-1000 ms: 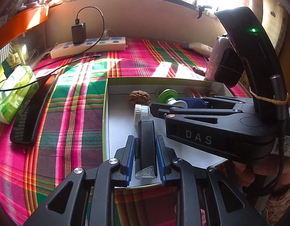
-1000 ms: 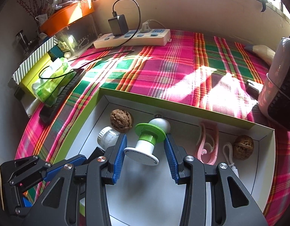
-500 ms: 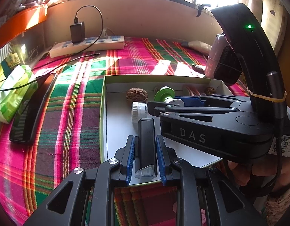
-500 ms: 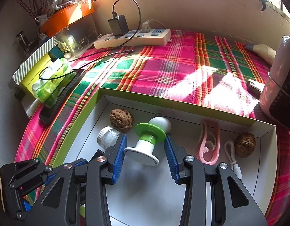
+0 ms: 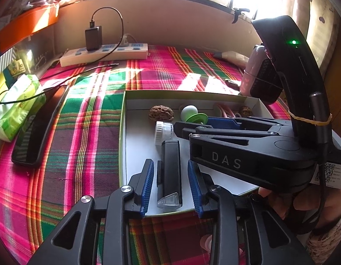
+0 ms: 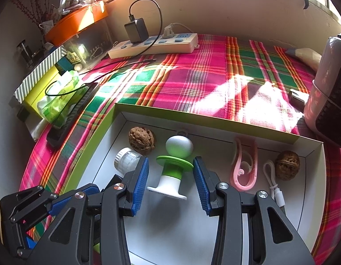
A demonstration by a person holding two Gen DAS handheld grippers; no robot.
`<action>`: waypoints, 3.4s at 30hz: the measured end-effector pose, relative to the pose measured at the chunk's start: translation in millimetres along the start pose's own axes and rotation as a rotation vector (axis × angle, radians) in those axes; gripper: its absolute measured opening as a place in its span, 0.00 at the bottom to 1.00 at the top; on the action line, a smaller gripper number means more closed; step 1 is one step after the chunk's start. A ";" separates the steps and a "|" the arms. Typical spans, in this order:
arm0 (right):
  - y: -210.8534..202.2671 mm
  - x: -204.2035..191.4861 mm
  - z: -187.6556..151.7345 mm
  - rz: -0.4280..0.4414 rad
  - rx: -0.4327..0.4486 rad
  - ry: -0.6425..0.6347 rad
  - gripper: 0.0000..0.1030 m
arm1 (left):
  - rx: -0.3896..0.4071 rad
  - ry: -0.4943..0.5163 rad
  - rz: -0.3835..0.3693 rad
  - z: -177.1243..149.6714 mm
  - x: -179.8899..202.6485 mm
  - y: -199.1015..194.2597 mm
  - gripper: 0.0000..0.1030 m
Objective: Organize objects
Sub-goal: 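Lower the spool into the box and open the right gripper, then lower the black rectangular item into the box and open the left gripper, then withdraw both grippers from the box toward the pink clip and black disc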
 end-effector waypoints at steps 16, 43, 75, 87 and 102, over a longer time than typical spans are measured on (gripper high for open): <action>-23.9 -4.5 -7.4 -0.009 0.046 0.021 0.48 | 0.016 0.017 0.004 -9.6 3.5 -18.3 0.30; -81.9 -17.0 -51.8 -0.099 0.146 0.047 0.49 | 0.076 0.000 -0.013 -35.7 -0.8 -63.2 0.30; -113.0 -2.3 -122.0 -0.197 0.207 0.135 0.58 | -0.037 0.016 -0.046 -83.9 23.2 -50.2 0.40; -107.8 -4.4 -126.7 -0.179 0.192 0.125 0.58 | -0.071 0.010 -0.010 -88.6 22.2 -39.8 0.40; -103.8 -11.3 -126.5 -0.156 0.179 0.100 0.58 | -0.038 -0.031 0.056 -88.0 -14.5 -52.0 0.40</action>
Point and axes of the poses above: each gripper's, at about its wrist camera, not at the fingertips, and y roughly the way its jaws point, x to its right, z to its top, the point moved 4 cm from there along y, roughly the way its jaws point, and after that the axes turned 12 degrees about -y, right-handed, at the moved point
